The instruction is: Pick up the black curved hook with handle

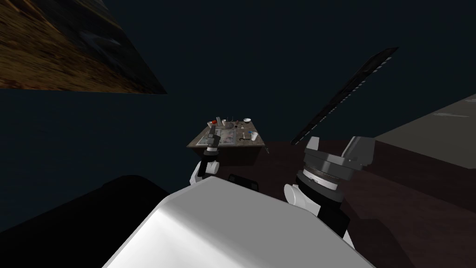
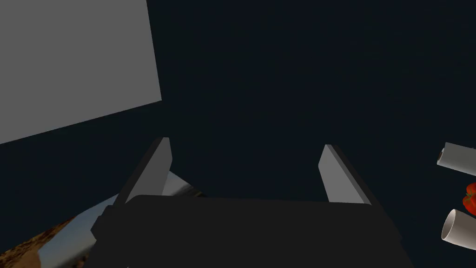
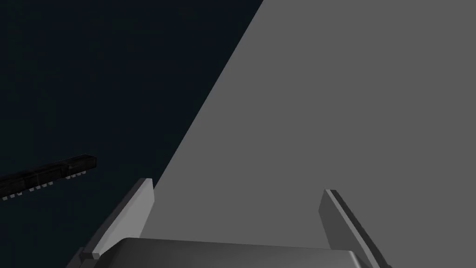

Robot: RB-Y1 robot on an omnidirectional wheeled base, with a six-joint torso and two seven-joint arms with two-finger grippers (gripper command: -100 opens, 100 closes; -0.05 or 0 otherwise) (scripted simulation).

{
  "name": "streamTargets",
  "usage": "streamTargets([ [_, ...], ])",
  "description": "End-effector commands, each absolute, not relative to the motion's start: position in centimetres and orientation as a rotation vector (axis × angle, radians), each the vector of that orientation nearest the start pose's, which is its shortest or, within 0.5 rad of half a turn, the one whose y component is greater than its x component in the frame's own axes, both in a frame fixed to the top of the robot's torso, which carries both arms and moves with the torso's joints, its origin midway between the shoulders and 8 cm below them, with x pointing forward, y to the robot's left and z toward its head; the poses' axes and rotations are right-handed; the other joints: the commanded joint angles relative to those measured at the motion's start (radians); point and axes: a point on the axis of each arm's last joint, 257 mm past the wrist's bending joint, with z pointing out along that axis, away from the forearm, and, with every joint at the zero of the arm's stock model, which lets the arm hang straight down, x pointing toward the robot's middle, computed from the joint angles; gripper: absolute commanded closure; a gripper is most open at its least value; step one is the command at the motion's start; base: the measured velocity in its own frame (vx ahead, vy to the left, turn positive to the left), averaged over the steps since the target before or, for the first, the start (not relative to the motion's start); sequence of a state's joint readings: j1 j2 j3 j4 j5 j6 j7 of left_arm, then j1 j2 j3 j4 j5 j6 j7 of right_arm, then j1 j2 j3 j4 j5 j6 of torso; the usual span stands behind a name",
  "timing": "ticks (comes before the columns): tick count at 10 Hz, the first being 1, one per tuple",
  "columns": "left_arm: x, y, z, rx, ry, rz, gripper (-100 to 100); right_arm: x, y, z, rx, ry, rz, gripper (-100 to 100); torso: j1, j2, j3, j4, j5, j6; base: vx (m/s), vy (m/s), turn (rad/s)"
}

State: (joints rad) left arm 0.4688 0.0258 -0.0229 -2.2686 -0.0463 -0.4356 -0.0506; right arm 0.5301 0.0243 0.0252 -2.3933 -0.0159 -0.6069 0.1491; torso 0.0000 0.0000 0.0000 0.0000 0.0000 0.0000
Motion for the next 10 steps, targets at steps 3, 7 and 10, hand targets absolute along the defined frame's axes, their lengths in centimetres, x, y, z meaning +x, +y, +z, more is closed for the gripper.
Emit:
streamTargets([
  [3, 37.6, 26.3, 0.2, -0.628, 0.811, -1.208, -100, 29.7, -27.1, 8.2, 0.486, 0.476, 1.219, 0, -0.002, -0.002, -0.001, 0.0, 0.0, 0.0, 0.033, -0.036, 0.014],
  [7, 39.2, 27.0, -1.4, -0.664, 0.892, -1.157, -100, 29.7, -27.1, 8.2, 0.486, 0.476, 1.219, 0, -0.003, -0.003, -0.002, -0.001, -0.001, 0.0, 0.042, -0.046, 0.013],
  [10, 40.3, 27.7, -2.6, -0.699, 0.943, -1.116, -100, 29.7, -27.1, 8.2, 0.486, 0.476, 1.219, 0, -0.003, -0.003, -0.002, -0.001, -0.001, 0.0, 0.04, -0.047, 0.014],
])
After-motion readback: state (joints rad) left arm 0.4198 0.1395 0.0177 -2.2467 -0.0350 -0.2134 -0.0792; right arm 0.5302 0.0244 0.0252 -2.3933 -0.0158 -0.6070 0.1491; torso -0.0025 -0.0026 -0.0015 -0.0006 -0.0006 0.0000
